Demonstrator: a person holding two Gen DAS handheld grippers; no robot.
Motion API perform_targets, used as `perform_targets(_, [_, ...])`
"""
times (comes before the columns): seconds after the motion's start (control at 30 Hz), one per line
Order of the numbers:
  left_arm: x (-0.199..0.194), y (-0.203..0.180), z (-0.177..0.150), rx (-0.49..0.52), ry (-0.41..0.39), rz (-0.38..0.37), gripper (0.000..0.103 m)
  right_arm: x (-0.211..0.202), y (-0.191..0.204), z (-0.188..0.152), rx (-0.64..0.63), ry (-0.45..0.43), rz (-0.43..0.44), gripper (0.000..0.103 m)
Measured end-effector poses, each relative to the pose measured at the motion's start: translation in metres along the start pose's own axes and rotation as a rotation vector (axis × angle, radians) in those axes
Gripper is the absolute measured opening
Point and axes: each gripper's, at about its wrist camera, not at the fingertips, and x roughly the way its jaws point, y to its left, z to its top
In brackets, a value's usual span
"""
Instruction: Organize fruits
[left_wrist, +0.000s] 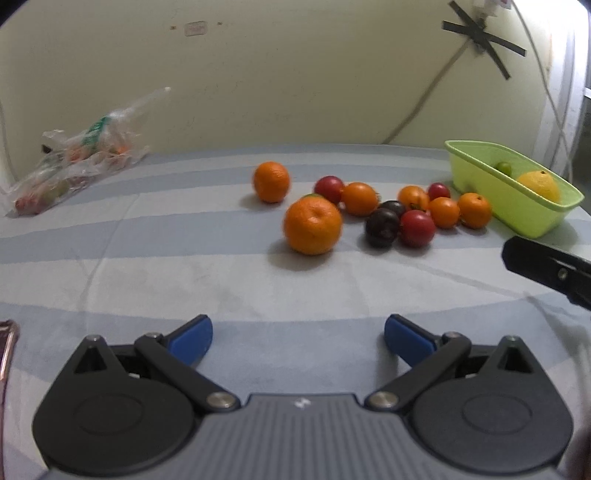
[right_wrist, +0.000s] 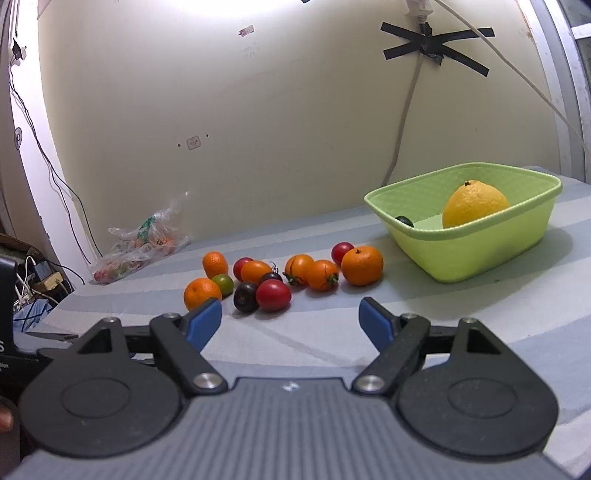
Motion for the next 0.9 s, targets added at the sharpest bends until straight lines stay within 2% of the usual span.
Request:
perform_targets(0.3, [-0.0046, 0.0041, 0.0022, -0.004, -0.013, 0.066, 0.103, 0.0014, 0.001, 0.0004, -0.006, 0.009, -0.005, 0.084])
perform_targets(0.9, [-0.0068, 0.0011, 0.0028, 0.001, -0.016, 0.071, 0.103, -0.0003, 0.0009, -0.0004, -0.01, -0.001, 0.0, 0.084])
